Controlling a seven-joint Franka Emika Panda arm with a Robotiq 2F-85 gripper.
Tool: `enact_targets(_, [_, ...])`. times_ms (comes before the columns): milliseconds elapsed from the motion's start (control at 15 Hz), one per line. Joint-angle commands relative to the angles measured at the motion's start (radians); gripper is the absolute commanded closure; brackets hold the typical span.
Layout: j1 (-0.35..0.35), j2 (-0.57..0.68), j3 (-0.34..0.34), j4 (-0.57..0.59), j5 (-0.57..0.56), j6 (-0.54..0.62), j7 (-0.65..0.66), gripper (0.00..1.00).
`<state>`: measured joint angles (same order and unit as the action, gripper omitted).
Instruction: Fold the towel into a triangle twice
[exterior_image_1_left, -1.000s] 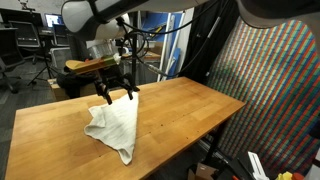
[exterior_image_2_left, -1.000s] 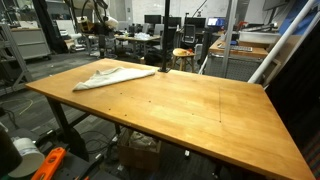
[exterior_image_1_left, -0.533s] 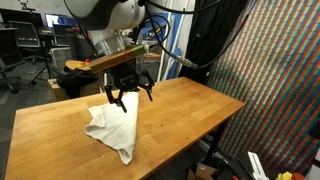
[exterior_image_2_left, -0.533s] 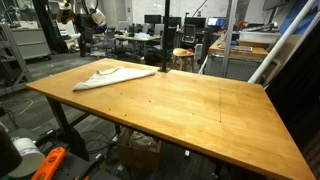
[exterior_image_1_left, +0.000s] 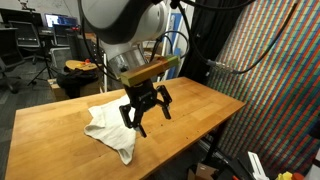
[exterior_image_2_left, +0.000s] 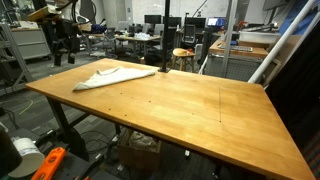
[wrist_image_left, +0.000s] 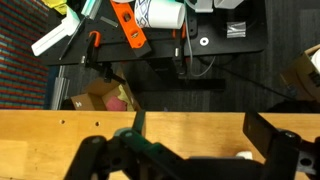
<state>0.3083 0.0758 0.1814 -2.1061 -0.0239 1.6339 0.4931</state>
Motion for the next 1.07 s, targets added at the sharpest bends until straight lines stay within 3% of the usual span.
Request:
enact_targets(0, [-0.024, -0.047, 0.022, -0.095, 0.067, 0.081, -0.114, 0.00])
enact_targets(467, [-0.048, -0.032, 0.011, -0.138, 0.209, 0.181, -0.133, 0.00])
enact_targets(1000, [-0.078, 0.017, 0.011, -0.174, 0.339, 0.384, -0.205, 0.00])
